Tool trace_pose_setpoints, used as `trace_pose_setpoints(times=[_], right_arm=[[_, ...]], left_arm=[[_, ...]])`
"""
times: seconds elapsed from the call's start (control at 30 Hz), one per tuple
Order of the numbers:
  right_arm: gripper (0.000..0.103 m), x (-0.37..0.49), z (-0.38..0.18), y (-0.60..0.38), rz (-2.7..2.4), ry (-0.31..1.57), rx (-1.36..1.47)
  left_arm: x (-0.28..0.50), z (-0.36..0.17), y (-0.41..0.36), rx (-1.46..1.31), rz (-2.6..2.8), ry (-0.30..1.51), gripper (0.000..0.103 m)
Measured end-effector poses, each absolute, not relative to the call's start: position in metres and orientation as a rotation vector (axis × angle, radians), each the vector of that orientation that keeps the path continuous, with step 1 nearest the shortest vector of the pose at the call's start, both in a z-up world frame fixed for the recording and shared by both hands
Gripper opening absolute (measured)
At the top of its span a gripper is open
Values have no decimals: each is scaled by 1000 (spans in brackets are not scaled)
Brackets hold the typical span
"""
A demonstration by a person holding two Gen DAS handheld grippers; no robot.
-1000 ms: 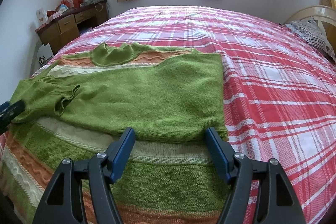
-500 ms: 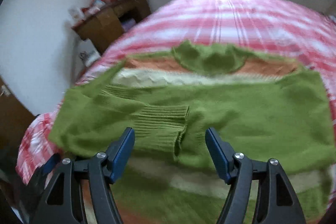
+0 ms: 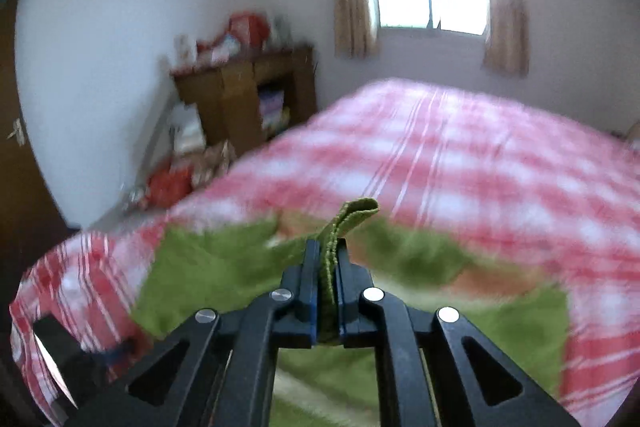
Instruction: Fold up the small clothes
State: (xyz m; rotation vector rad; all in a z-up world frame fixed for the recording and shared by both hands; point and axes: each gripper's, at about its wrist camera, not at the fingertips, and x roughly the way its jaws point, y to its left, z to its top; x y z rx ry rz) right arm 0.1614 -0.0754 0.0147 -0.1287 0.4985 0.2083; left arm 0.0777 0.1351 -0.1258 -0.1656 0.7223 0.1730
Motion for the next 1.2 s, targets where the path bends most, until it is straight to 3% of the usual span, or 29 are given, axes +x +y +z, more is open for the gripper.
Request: trace_pose_setpoints(times=[0.1, 0.23, 0.6, 0.7, 0.93, 1.1, 1.2], right_arm=[[6, 155, 39, -110, 131, 448, -149], [6, 156, 27, -162, 11, 484, -161], [6, 161, -97, -264, -176, 781, -100], [13, 155, -92, -271, -208, 773, -91], [14, 100, -51, -292, -331, 634, -5], [14, 114, -44, -258, -108, 675, 14], [14, 129, -54, -239, -15, 711, 48]], left_arm=[[78, -126, 135, -165, 173, 722, 96], [77, -126, 135, -161, 177, 723, 96], [80, -127, 131, -136, 195, 736, 98], [81, -127, 132, -135, 197, 740, 99], [80, -99, 127, -97, 182, 712, 98], [105, -63, 105, -27, 192, 619, 99], [135, -76, 106, -11, 256, 695, 99]])
